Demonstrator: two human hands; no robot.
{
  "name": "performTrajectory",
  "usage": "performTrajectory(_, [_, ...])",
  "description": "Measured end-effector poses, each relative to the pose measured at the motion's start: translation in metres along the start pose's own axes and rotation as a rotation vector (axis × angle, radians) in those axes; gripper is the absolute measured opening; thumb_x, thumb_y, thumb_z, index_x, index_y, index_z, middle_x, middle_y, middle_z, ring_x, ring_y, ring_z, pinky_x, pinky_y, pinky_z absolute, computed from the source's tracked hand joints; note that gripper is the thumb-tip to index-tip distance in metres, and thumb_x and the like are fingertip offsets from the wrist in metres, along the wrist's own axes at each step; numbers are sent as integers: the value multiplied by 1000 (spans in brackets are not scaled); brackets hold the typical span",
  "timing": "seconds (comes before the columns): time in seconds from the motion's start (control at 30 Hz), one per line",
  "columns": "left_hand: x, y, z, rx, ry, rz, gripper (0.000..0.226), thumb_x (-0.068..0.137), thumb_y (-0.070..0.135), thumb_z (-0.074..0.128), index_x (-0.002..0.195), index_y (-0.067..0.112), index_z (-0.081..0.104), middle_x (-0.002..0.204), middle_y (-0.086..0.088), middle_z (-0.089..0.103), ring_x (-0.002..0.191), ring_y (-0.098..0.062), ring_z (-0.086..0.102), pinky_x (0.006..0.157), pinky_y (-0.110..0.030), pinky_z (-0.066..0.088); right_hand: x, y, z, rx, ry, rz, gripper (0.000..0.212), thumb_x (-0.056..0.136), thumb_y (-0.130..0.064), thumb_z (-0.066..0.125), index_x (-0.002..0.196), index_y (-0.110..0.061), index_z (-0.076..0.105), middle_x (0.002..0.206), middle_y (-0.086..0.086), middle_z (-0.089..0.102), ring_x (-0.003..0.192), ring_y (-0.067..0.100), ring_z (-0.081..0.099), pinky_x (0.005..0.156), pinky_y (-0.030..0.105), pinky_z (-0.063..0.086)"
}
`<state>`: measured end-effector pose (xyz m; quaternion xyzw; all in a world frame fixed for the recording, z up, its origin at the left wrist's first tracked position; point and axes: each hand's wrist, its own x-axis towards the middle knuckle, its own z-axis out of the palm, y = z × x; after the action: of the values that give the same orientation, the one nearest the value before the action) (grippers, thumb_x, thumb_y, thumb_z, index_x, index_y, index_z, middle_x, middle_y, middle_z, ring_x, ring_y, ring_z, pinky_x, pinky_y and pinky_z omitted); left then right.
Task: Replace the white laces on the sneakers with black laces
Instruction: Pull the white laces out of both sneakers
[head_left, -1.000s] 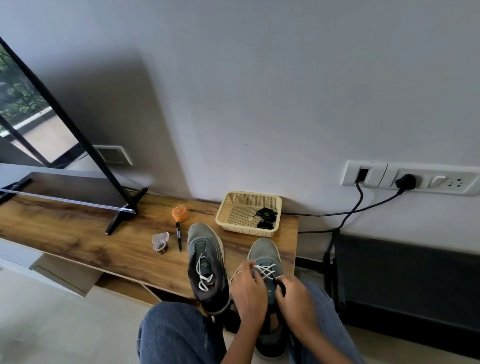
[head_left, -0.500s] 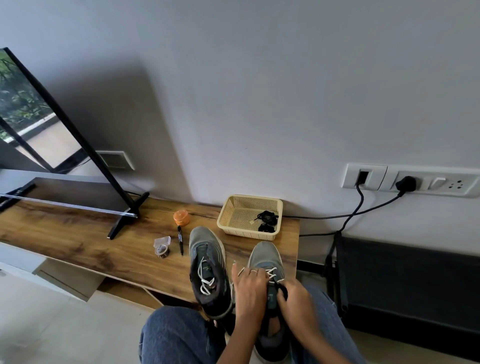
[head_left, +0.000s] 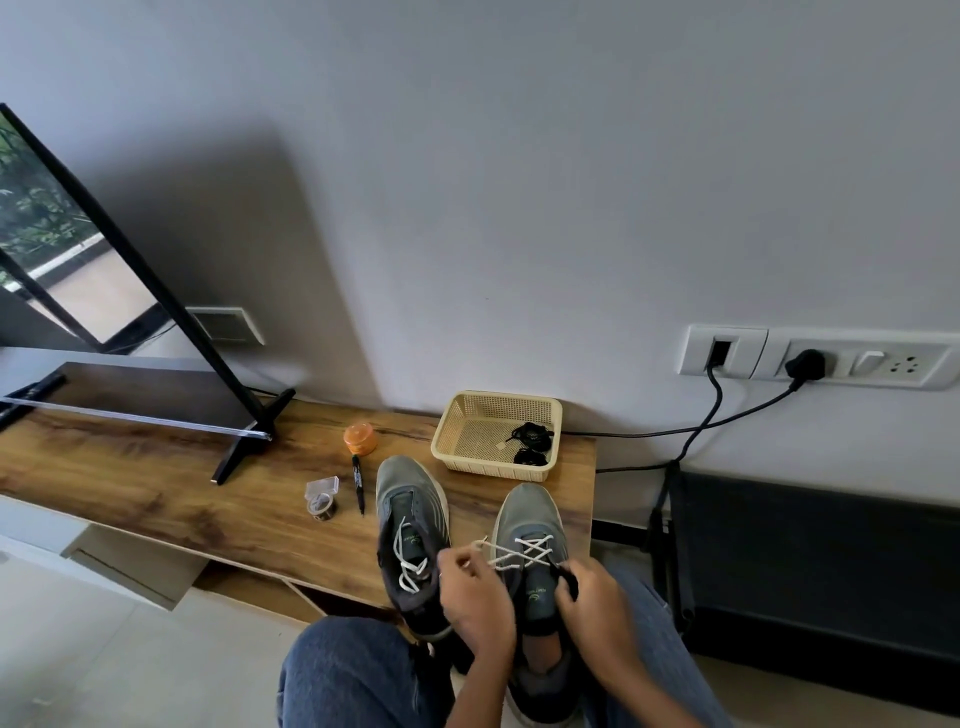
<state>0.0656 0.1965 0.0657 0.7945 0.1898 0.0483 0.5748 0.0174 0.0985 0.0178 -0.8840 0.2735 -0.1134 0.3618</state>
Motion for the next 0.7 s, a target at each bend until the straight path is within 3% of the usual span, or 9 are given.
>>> performTrajectory(0.03, [1,2,-2,-75,75,-93,8,95,17,54,88,15,56,78,0,59,78,-27,59,70,-33,41,0,0,1,-2,-5,1,10,88,-15,56,92,-14,64,91,-1,62,79,15,58,68,32,47])
performTrajectory(0.1, [1,3,-5,-46,66,-33,5,96,16,52,96,20,55,87,-1,61,85,-25,61,70,-31,40,0,1,2,-9,-13,-3,10,89,-16,55,92,-15,64,91,-1,62,79,16,58,69,33,49])
performTrajectory(0.2, [6,-12,-2,215,-63,321,33,90,16,56,122,22,54,110,2,62,103,-20,57,83,-34,46,-1,1,3,4,6,-11,10,87,-13,56,92,-13,65,91,2,63,80,20,61,68,35,48])
performTrajectory(0.23, [9,-19,2,363,-119,480,39,85,18,59,123,23,56,116,3,61,109,-20,54,89,-38,46,-1,1,4,10,8,-15,10,87,-12,57,92,-13,66,91,2,64,80,21,61,68,35,49])
performTrajectory(0.3, [10,-28,10,631,-228,737,38,69,26,71,106,32,66,122,6,62,116,-19,50,97,-43,40,-2,1,3,16,-4,-24,11,87,-13,57,94,-14,66,92,0,64,81,18,61,69,33,50])
performTrajectory(0.37, [8,-31,15,765,-309,883,30,54,30,80,81,35,69,117,9,64,116,-17,46,99,-43,30,-2,1,2,27,-15,-37,11,88,-15,57,95,-17,65,92,-2,63,82,15,60,71,31,49])
performTrajectory(0.47, [7,-30,17,825,-331,903,25,51,30,85,68,31,68,94,14,68,106,-14,54,104,-39,21,-2,2,1,22,-23,-49,11,89,-17,56,96,-17,65,92,-3,63,84,15,60,72,31,48])
performTrajectory(0.57, [10,-30,18,870,-302,938,25,52,27,88,65,27,67,78,14,67,91,-12,65,105,-39,19,-2,4,0,-17,-27,-44,12,90,-17,55,97,-16,64,94,-2,63,84,14,60,73,30,48])
performTrajectory(0.7, [14,-34,15,930,-249,963,22,59,32,84,73,26,69,80,13,66,91,-13,64,101,-46,24,-2,4,0,-28,-24,-54,12,89,-16,55,97,-15,64,94,-1,63,84,15,59,72,29,47])
